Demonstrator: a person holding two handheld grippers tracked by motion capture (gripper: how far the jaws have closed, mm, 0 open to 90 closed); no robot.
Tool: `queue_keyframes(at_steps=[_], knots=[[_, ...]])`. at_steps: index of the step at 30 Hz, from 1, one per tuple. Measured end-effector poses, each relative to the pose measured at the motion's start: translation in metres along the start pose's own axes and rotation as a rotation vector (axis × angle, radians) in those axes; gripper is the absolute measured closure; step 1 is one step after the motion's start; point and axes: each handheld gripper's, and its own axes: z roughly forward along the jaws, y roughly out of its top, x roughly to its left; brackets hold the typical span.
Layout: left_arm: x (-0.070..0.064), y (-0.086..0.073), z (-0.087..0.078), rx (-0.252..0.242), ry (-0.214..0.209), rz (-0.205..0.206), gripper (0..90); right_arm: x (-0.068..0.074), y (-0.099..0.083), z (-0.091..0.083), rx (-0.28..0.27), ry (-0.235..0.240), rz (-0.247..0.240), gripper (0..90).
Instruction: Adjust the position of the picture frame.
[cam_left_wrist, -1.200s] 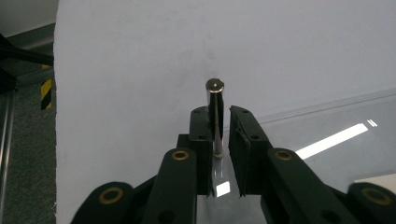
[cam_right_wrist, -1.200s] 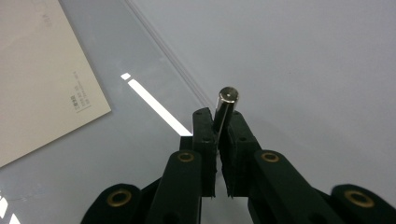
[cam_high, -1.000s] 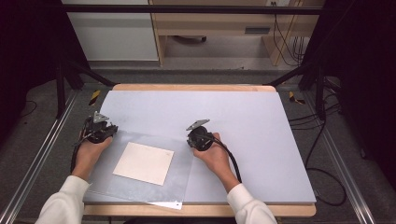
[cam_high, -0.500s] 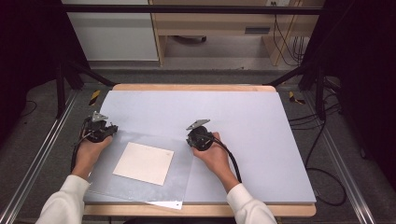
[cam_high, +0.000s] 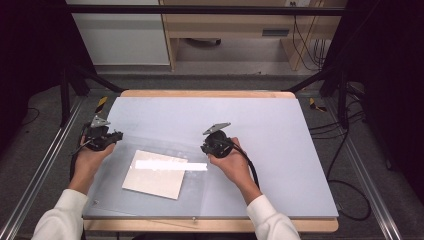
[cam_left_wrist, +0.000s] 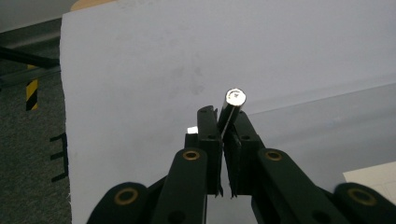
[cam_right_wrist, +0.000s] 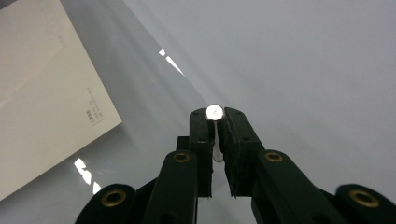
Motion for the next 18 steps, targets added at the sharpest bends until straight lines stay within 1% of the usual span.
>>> queue_keyframes(at_steps=[2, 4, 5, 9, 10, 11, 14, 15, 16, 17, 18], knots=[[-0.005, 0.002, -0.004, -0.008, -0.002, 0.002, 84.9, -0.002, 0.002, -0.006, 0.002, -0.010, -0.002, 81.9], [-0.009, 0.004, -0.008, -0.018, -0.004, 0.007, 84.8, -0.004, 0.002, -0.011, -0.001, -0.011, 0.001, 81.5], [-0.011, 0.005, -0.010, -0.017, -0.007, 0.007, 84.8, -0.005, 0.002, -0.015, 0.001, -0.012, -0.005, 81.4], [-0.021, 0.010, -0.014, -0.022, -0.023, 0.016, 84.5, -0.010, 0.000, -0.025, 0.006, -0.002, 0.007, 81.4], [-0.021, 0.010, -0.014, -0.022, -0.023, 0.016, 84.5, -0.010, 0.000, -0.025, 0.006, -0.002, 0.007, 81.4], [-0.028, 0.012, -0.015, -0.019, -0.031, 0.024, 84.5, -0.015, -0.002, -0.031, 0.004, -0.009, 0.014, 81.4], [-0.038, 0.016, -0.013, -0.012, -0.042, 0.036, 84.5, -0.024, -0.006, -0.036, 0.007, -0.013, 0.033, 81.4], [-0.042, 0.017, -0.012, -0.014, -0.047, 0.033, 84.4, -0.027, -0.008, -0.039, 0.011, -0.016, 0.036, 81.4], [-0.045, 0.018, -0.011, -0.011, -0.050, 0.038, 84.4, -0.029, -0.010, -0.041, 0.013, -0.017, 0.041, 81.4], [-0.045, 0.018, -0.011, -0.011, -0.050, 0.038, 84.3, -0.029, -0.010, -0.041, 0.013, -0.017, 0.041, 81.4], [-0.051, 0.021, -0.009, -0.009, -0.055, 0.044, 84.4, -0.035, -0.014, -0.046, 0.018, -0.024, 0.044, 81.4]])
